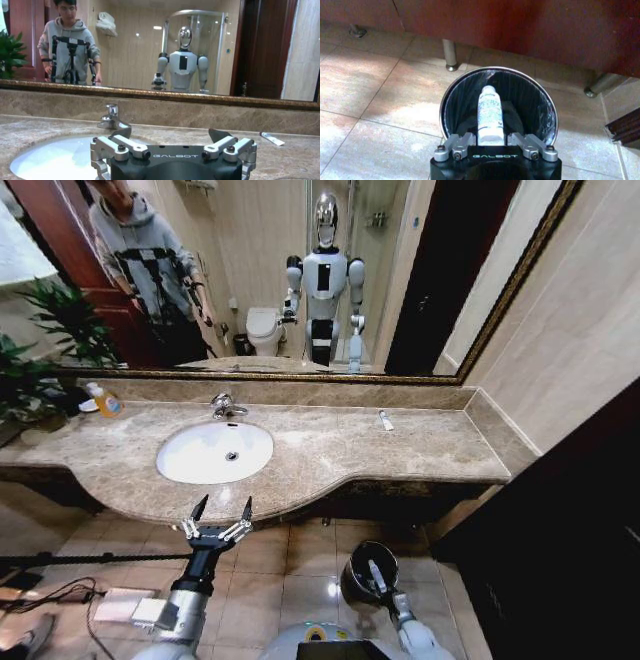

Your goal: Pick up the trash from the sink and place it in the trash bin.

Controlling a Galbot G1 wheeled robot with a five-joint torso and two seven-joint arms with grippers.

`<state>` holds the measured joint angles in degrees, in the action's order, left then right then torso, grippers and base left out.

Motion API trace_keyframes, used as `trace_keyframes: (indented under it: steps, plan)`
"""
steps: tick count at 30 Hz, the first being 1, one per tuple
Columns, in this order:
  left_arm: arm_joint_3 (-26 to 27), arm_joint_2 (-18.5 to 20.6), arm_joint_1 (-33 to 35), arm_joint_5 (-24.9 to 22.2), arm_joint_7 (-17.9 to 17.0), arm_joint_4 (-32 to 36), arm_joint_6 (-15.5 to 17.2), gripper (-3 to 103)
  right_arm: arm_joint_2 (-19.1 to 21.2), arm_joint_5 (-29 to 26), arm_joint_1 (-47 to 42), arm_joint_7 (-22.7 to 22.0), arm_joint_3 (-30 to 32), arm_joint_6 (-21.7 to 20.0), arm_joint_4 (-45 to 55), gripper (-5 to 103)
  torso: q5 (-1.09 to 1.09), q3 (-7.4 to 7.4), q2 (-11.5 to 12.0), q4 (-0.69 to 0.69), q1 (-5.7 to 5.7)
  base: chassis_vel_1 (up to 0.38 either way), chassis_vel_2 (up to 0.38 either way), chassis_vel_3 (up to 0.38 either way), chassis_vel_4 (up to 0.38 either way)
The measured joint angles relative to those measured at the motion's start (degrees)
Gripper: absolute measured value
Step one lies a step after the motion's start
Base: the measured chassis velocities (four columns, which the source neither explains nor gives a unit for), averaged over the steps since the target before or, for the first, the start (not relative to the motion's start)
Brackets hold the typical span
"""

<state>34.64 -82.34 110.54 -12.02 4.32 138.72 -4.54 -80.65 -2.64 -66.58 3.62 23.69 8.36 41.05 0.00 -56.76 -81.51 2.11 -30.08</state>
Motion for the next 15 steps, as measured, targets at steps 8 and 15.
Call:
trace_keyframes:
  steps: [8,15]
  plan:
    - [0.0,0.0,0.0,0.0,0.0,0.0,0.0,100,-1.1,1.24,3.48,0.02,0.29,1.19,-5.77,24,0.01,0.0,0.0,0.0,0.0,0.0,0.0,0.0,0.0]
    - [0.0,0.0,0.0,0.0,0.0,0.0,0.0,100,-1.46,1.89,4.45,-0.13,0.5,1.52,-7.79,46,0.0,0.0,0.0,0.0,0.0,0.0,0.0,0.0,0.0]
